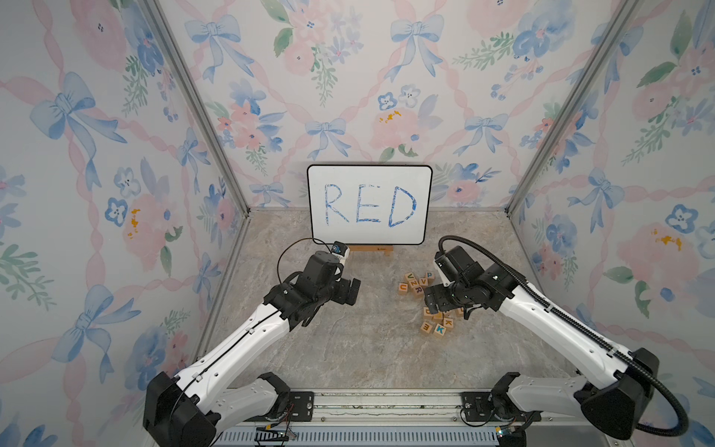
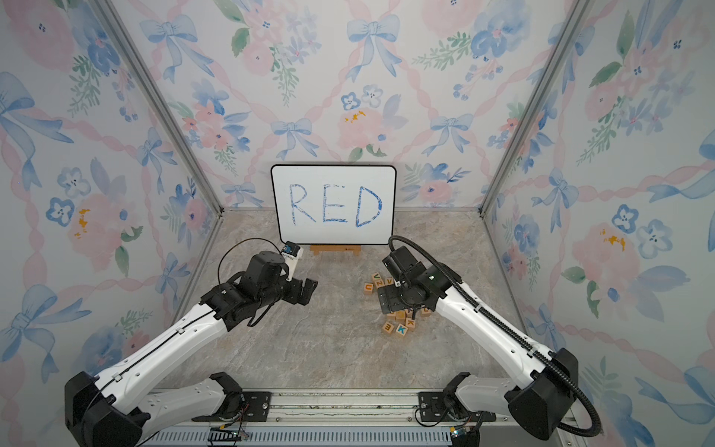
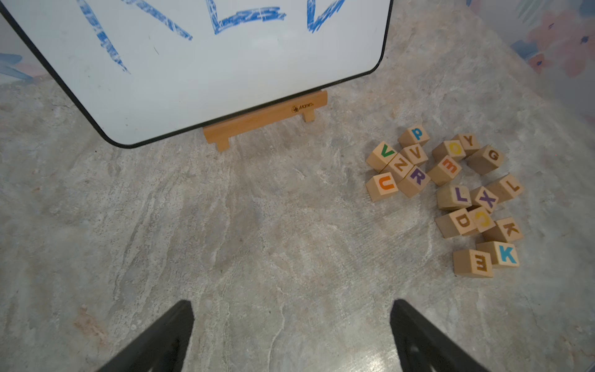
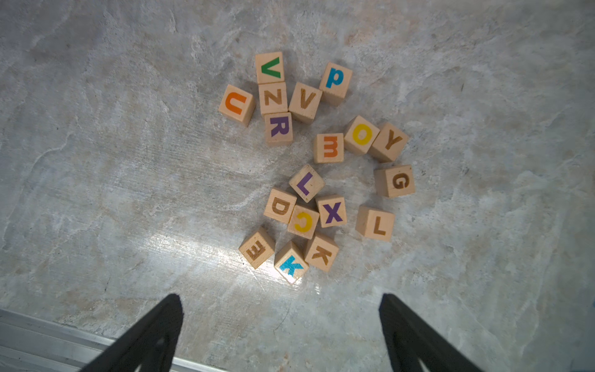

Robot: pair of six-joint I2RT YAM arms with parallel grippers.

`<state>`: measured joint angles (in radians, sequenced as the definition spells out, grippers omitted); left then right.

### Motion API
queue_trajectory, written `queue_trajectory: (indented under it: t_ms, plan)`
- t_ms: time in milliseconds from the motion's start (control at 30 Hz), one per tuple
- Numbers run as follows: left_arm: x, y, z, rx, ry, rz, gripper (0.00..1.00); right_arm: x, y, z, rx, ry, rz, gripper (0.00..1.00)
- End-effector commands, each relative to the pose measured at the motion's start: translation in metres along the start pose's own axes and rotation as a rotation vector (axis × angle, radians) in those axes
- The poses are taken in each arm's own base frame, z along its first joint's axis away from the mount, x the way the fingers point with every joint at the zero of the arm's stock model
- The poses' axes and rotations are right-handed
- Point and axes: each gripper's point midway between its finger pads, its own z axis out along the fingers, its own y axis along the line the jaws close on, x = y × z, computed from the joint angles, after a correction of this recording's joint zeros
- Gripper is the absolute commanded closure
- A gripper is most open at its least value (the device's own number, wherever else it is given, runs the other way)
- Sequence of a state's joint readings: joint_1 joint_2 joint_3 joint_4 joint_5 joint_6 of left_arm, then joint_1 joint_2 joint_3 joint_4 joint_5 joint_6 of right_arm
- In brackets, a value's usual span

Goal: Assemble the uppercase word "red" with letter blocks
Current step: Pick up the letter block from the center of the board.

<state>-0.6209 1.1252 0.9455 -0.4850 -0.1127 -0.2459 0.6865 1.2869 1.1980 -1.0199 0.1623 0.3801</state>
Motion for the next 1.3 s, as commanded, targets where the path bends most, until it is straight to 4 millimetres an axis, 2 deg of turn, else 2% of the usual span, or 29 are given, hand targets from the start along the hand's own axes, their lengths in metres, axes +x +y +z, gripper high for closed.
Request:
queue_trajectory:
  t_ms: [0, 133, 333, 500, 567, 667, 933, 967, 1033, 1267]
  plan:
    - [0.014, 0.004, 0.01, -0.043, 0.085, -0.011, 0.02, 0.001, 0.009, 0.004, -0.001, 0.037, 0.033, 0.03]
    - [0.021, 0.008, 0.025, -0.081, 0.131, -0.023, 0.02, -0.002, 0.019, 0.018, -0.02, 0.071, 0.045, 0.03]
    - [0.007, 0.013, 0.025, -0.123, 0.102, -0.027, 0.02, -0.012, 0.026, 0.035, -0.01, 0.084, 0.032, 0.03]
    - [-0.004, -0.002, 0.027, -0.043, 0.104, -0.01, 0.02, -0.023, 0.029, 0.053, 0.01, 0.091, 0.012, 0.0]
    - [-0.009, -0.009, 0.027, -0.012, 0.1, -0.016, 0.02, -0.028, 0.028, 0.06, 0.014, 0.096, 0.012, 0.04]
    - [-0.013, -0.018, 0.028, 0.035, 0.104, -0.006, 0.02, -0.033, 0.028, 0.072, 0.007, 0.117, 0.016, 0.16]
    - [-0.028, -0.026, 0.026, 0.07, 0.077, 0.037, 0.02, -0.044, 0.018, 0.103, 0.033, 0.168, -0.005, 0.24]
    - [-0.029, -0.026, 0.026, 0.073, 0.077, 0.036, 0.02, -0.045, 0.015, 0.106, 0.036, 0.169, -0.004, 0.26]
    - [-0.031, -0.028, 0.028, 0.08, 0.077, 0.029, 0.02, -0.047, 0.01, 0.113, 0.041, 0.173, 0.001, 0.36]
    - [-0.036, -0.034, 0.034, 0.102, 0.075, 0.026, 0.02, -0.053, -0.002, 0.135, 0.051, 0.209, -0.002, 0.45]
